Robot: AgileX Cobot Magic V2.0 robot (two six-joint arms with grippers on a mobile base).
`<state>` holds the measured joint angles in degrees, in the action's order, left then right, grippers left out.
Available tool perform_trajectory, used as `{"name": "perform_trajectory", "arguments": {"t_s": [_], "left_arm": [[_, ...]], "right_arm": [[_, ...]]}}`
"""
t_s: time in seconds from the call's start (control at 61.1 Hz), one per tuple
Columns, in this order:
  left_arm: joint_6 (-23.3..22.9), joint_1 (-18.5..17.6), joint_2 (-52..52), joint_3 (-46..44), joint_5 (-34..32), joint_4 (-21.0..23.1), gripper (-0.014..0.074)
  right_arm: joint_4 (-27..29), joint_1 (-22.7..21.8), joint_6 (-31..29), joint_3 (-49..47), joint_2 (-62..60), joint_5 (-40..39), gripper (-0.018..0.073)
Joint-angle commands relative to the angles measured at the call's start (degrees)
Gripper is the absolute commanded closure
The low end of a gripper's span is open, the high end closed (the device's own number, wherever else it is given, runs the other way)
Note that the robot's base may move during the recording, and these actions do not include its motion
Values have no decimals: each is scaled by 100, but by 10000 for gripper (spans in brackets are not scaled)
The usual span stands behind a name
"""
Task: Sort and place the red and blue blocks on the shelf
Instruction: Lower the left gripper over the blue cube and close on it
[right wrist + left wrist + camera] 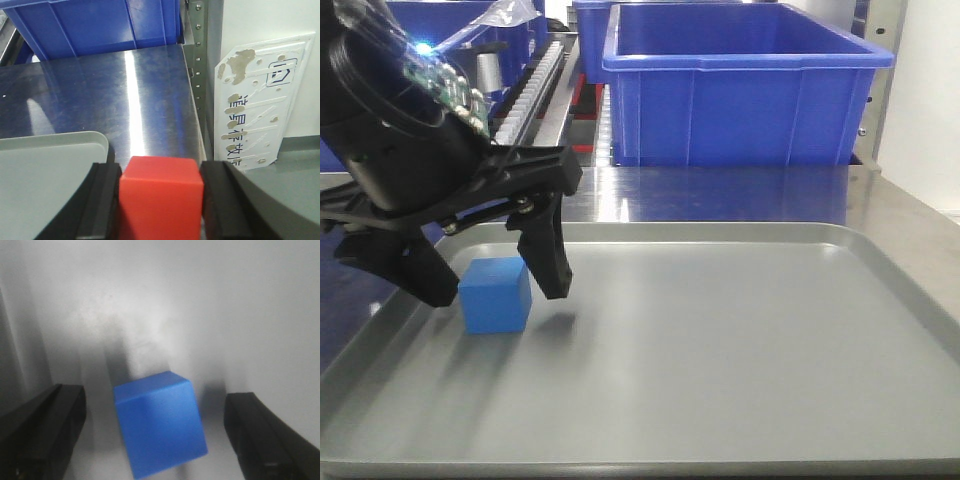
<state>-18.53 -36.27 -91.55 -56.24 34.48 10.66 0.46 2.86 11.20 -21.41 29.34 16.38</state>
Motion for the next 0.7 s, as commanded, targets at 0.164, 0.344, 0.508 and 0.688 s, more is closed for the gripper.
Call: {"name": "perform_trajectory", "arguments": {"t_s": [0.164,0.344,0.508,0.688], "left_arm": [[-164,-42,63,-183,-238,57,-9],[-164,-42,36,-183,-211,57,11],[-164,-42,36,-183,-203,80,101],[-164,-42,36,-183,-203,80,190]], "right_arm": [[-76,-25,-7,-163,-3,-557,503],[-76,-25,-7,-163,-3,-557,503],[-76,-25,-7,-163,-3,-557,503],[-76,-25,-7,-163,-3,-557,503]]}}
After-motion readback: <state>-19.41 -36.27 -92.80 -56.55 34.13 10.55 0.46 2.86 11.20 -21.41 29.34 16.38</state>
